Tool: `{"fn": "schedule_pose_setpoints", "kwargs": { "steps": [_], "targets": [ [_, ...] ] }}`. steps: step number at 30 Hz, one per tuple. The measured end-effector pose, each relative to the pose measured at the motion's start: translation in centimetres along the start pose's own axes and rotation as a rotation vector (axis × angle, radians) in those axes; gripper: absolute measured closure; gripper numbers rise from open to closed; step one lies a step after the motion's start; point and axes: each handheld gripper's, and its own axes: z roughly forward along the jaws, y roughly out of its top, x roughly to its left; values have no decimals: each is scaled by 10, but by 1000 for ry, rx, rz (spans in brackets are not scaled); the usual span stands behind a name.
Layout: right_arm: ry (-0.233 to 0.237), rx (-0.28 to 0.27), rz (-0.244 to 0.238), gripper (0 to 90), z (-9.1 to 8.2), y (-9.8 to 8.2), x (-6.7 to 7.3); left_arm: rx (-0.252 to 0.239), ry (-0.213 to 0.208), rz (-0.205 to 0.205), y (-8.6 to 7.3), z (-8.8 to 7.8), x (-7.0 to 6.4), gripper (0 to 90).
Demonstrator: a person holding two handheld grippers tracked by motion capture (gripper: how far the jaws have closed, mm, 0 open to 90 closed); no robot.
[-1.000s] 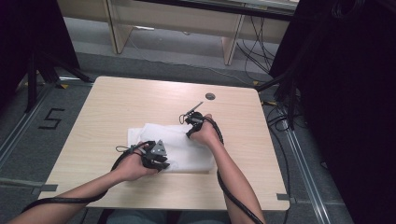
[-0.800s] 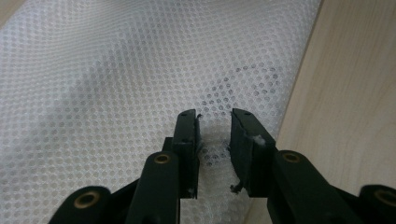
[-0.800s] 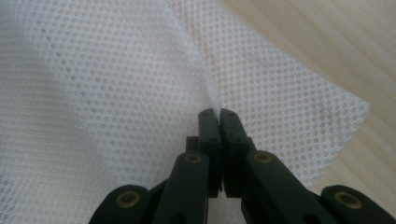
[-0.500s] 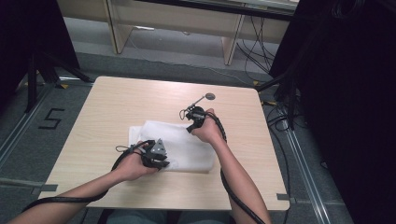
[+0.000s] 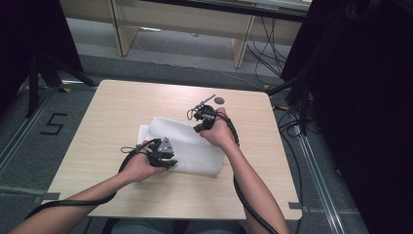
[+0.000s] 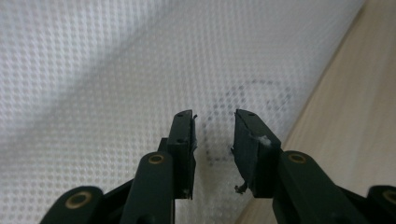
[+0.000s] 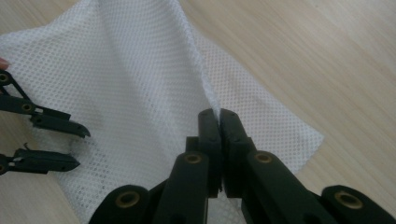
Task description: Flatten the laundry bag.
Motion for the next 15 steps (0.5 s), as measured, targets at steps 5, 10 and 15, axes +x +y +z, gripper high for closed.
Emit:
{"fn": "schedule_pose_setpoints", "kwargs": {
  "steps": [5, 10, 15],
  "targets": [
    [-1, -21, -9, 896, -3, 1, 2, 11, -66, 63, 9, -3, -18, 819],
    [23, -24, -2, 896, -9, 2, 6, 56, -71, 63, 5, 9, -17, 833],
    [28, -25, -1, 896, -19, 1, 12, 81, -57, 45, 8, 16, -9, 828]
  ]
}}
